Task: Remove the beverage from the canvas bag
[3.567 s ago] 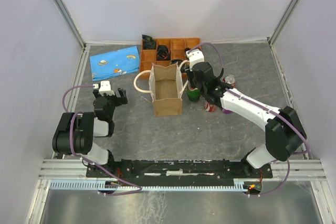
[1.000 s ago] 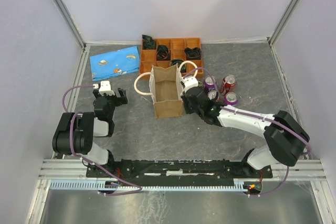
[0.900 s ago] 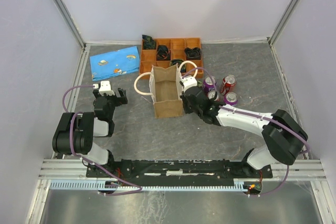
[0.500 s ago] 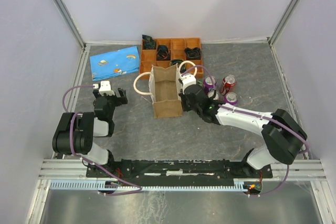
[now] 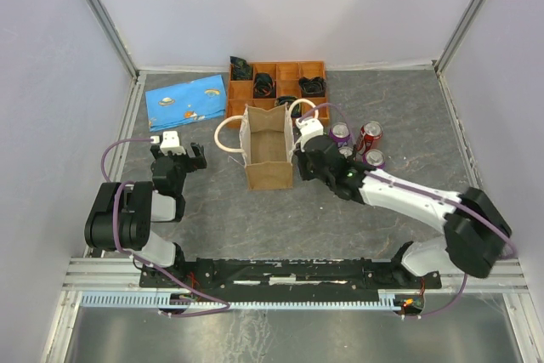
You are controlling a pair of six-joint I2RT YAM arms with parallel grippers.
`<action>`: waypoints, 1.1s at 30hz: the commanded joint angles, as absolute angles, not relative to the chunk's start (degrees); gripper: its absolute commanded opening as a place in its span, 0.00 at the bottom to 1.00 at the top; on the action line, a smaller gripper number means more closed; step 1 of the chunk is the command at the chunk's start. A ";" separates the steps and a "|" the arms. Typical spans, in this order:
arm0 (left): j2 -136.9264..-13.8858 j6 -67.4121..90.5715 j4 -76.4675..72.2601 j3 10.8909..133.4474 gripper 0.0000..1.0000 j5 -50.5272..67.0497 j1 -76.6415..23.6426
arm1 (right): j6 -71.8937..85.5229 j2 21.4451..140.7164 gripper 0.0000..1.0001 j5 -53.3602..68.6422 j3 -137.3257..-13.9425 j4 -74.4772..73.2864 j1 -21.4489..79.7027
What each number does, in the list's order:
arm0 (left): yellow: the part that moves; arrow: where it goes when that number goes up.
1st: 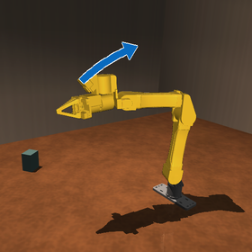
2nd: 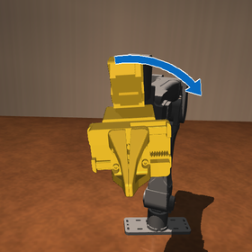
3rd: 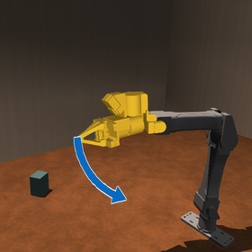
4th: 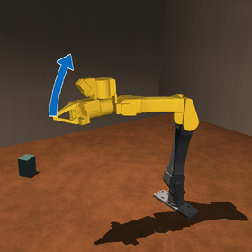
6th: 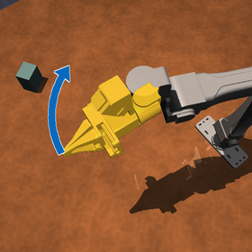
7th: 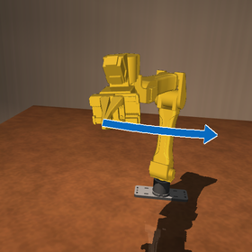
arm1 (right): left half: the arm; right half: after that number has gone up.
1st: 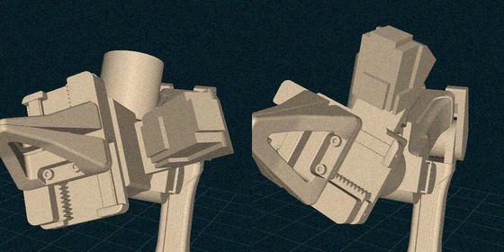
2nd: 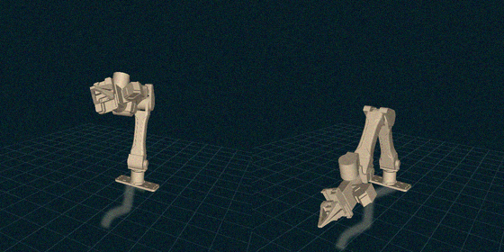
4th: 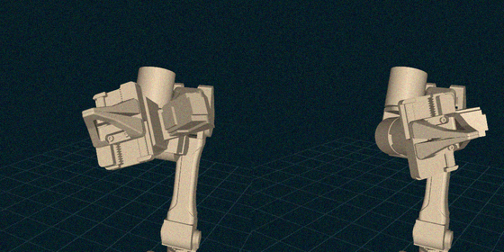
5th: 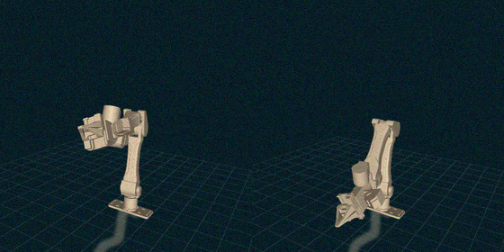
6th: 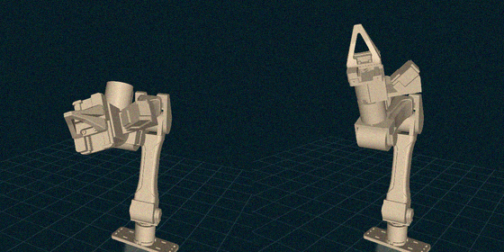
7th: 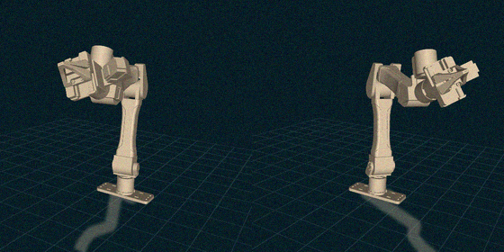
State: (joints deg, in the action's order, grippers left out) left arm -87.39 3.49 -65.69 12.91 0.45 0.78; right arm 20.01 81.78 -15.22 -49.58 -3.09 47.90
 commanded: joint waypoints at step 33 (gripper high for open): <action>-87.13 1.22 -67.80 13.40 0.99 0.00 0.57 | 21.96 63.12 0.99 -10.56 -55.33 -8.37 -16.77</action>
State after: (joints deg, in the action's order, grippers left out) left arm -87.39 3.49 -65.69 12.91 0.45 0.78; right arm 19.55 58.24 -22.65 -50.72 -9.93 -8.51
